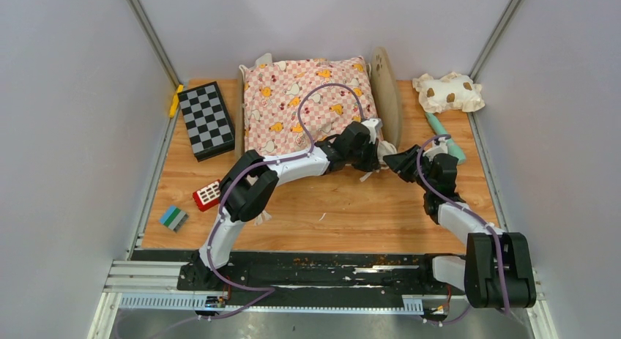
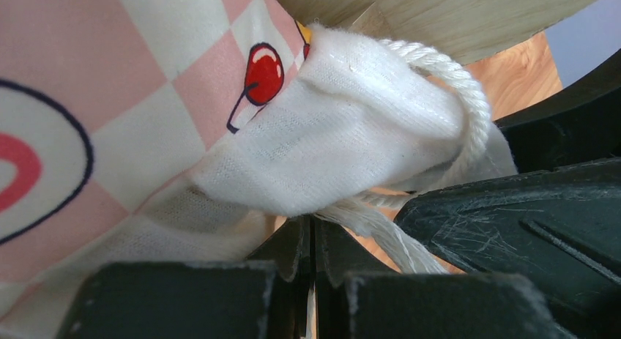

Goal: Set up the pet bed
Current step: Tie the ropes to the bed frame.

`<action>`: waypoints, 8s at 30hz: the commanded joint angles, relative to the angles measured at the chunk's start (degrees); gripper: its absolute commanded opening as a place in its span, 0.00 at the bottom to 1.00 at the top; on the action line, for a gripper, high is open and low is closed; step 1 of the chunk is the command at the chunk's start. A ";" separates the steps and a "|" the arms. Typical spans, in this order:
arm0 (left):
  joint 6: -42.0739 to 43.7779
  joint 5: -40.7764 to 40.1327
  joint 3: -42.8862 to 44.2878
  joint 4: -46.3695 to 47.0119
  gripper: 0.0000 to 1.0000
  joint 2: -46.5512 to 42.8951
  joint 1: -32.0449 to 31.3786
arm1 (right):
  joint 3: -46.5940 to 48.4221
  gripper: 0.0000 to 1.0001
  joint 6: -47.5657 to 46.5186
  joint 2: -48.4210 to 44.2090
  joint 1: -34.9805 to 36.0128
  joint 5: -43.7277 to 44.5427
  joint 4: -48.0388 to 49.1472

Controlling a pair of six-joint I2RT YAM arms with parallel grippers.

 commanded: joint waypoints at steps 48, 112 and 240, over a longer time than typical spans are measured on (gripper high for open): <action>-3.22 0.13 -7.40 5.19 0.00 -7.17 1.14 | -0.92 0.48 8.10 9.47 -0.14 -14.30 22.01; -3.92 0.14 -10.17 6.05 0.00 -9.06 1.67 | -2.77 0.43 -3.07 0.56 1.07 -9.63 5.13; -1.63 0.62 -7.94 -1.35 0.00 -10.26 2.67 | 0.08 0.00 -4.33 -21.00 1.25 8.17 -25.86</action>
